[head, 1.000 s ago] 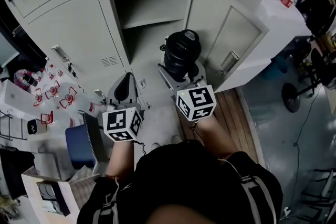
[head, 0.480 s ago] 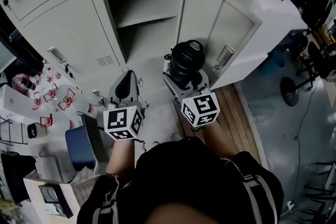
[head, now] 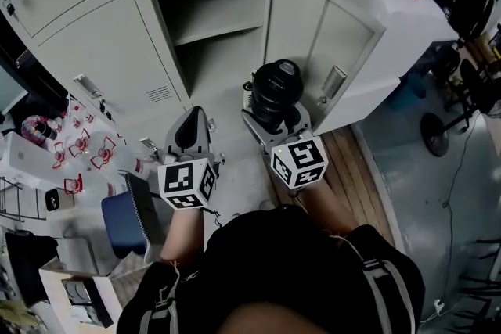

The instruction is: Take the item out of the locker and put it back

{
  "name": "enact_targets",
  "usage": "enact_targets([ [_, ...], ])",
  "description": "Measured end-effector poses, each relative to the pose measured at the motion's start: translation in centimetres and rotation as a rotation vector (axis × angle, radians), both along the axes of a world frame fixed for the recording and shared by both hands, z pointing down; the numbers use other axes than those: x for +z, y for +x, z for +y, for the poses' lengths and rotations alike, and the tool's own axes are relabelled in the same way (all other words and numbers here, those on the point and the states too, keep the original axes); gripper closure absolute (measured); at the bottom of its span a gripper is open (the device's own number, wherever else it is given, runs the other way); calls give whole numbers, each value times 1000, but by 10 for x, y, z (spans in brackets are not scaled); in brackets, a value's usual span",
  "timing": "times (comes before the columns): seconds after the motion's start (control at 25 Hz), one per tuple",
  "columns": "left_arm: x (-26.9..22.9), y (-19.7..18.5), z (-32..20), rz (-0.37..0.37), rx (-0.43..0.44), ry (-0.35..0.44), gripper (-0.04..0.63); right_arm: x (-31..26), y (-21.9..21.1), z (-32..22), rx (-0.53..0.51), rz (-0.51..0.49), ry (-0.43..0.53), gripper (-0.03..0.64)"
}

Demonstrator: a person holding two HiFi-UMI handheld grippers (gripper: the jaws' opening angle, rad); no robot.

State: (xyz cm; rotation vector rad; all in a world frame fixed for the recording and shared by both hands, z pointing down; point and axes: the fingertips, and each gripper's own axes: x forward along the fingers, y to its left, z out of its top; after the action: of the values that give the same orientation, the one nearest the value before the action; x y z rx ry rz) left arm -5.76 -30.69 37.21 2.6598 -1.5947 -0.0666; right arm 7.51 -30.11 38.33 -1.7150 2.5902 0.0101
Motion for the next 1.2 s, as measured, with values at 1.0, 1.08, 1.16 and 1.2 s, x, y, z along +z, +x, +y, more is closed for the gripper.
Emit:
enact_targets([
  [1.0, -7, -45, -25, 17, -116, 30, 583, -69, -73, -164, -320, -319, -301, 212],
  [1.08, -6, -48, -29, 18, -124, 28, 583, -75, -75, -173, -353, -383, -336, 212],
  [1.16, -7, -52, -32, 19, -129, 29, 583, -81, -76, -183, -384, -438, -365, 212],
  [1.2, -8, -53, -34, 20, -132, 30, 583, -84, -76, -188, -395, -453, -374, 212],
])
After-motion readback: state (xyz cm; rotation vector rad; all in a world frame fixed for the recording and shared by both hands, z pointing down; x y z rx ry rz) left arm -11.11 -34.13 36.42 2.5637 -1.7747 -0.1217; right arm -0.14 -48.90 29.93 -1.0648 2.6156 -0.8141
